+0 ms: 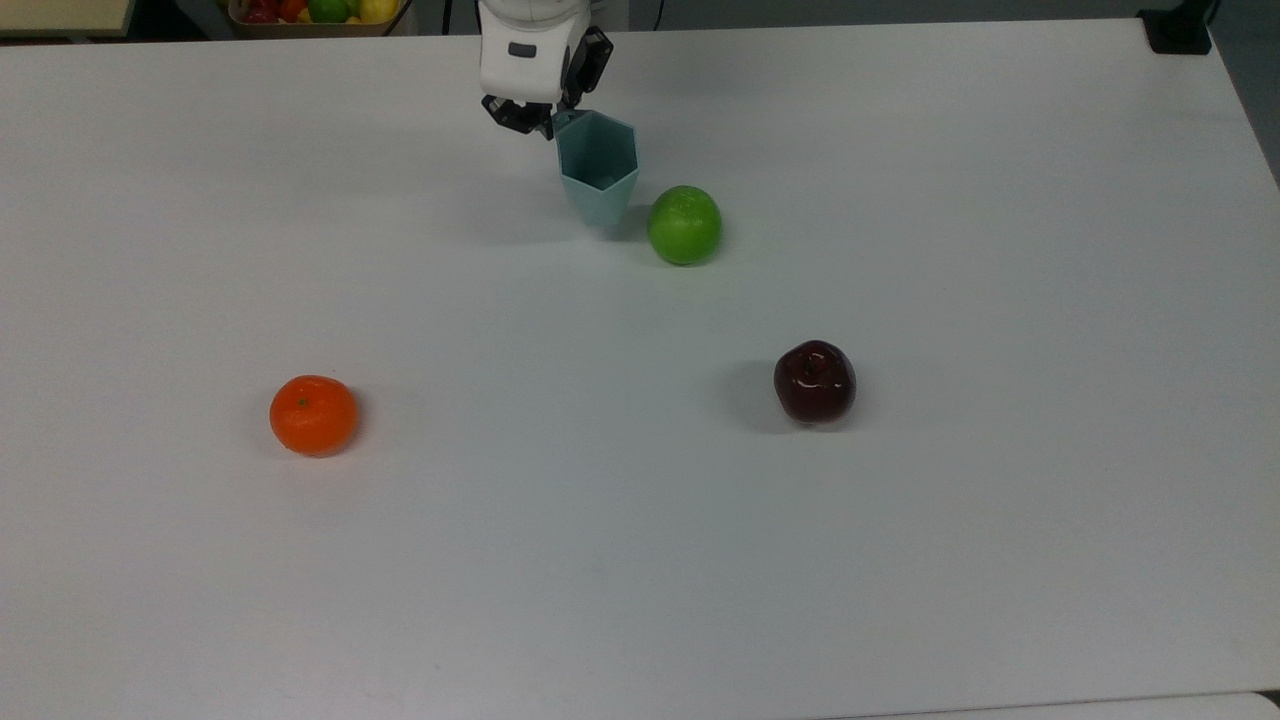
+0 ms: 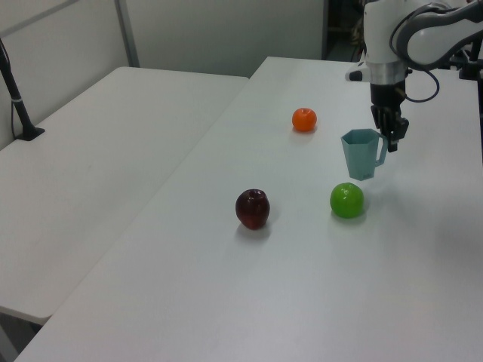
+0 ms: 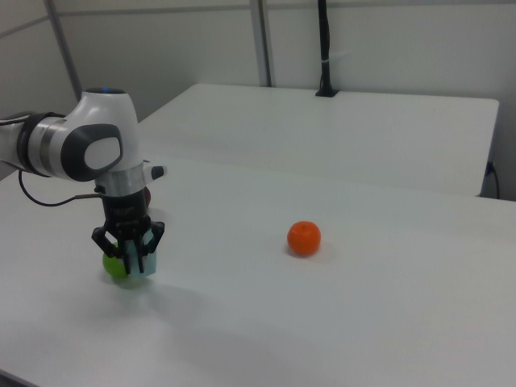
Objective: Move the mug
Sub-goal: 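Carry the mug past the green apple toward the dark red apple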
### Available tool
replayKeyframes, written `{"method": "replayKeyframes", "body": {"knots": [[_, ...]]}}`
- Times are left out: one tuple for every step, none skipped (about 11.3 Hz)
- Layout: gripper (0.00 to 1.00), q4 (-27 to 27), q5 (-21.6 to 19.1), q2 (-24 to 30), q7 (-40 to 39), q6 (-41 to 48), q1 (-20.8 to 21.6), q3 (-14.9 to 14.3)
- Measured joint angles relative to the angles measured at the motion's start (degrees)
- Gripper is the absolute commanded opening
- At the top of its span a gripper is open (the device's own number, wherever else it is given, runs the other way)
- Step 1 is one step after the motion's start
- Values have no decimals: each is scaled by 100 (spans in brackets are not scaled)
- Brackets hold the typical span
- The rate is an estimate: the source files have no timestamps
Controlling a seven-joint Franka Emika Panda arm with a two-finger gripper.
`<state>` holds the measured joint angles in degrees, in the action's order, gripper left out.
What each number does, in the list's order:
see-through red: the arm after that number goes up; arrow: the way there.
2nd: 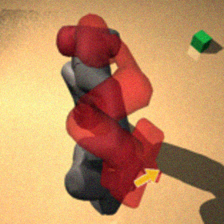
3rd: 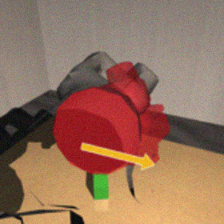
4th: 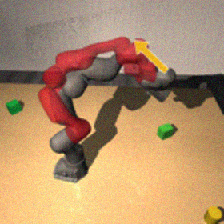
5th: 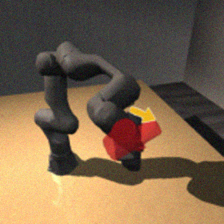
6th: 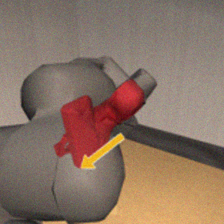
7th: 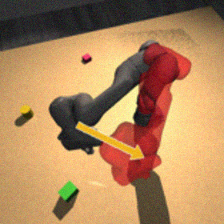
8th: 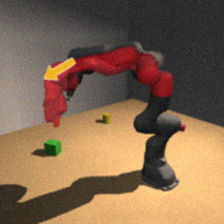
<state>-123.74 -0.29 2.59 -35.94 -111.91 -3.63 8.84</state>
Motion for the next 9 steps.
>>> {"method": "replayKeyframes", "body": {"knots": [[14, -9, 13, 12, -64, 110, 1, 20], [14, -7, 21, 81, -232, 388, 2, 24], [14, -1, 25, 204, -405, 719, 2, 24], [14, -1, 25, 351, -562, 1065, 8, 28], [14, -5, 26, 468, -662, 1336, 32, 77], [14, -8, 25, 512, -671, 1416, 54, 164], [14, -17, 25, 514, -667, 1426, 112, 407], [14, -19, 25, 498, -663, 1366, 199, 564], [14, -16, 25, 461, -593, 1172, 415, 669]]}}
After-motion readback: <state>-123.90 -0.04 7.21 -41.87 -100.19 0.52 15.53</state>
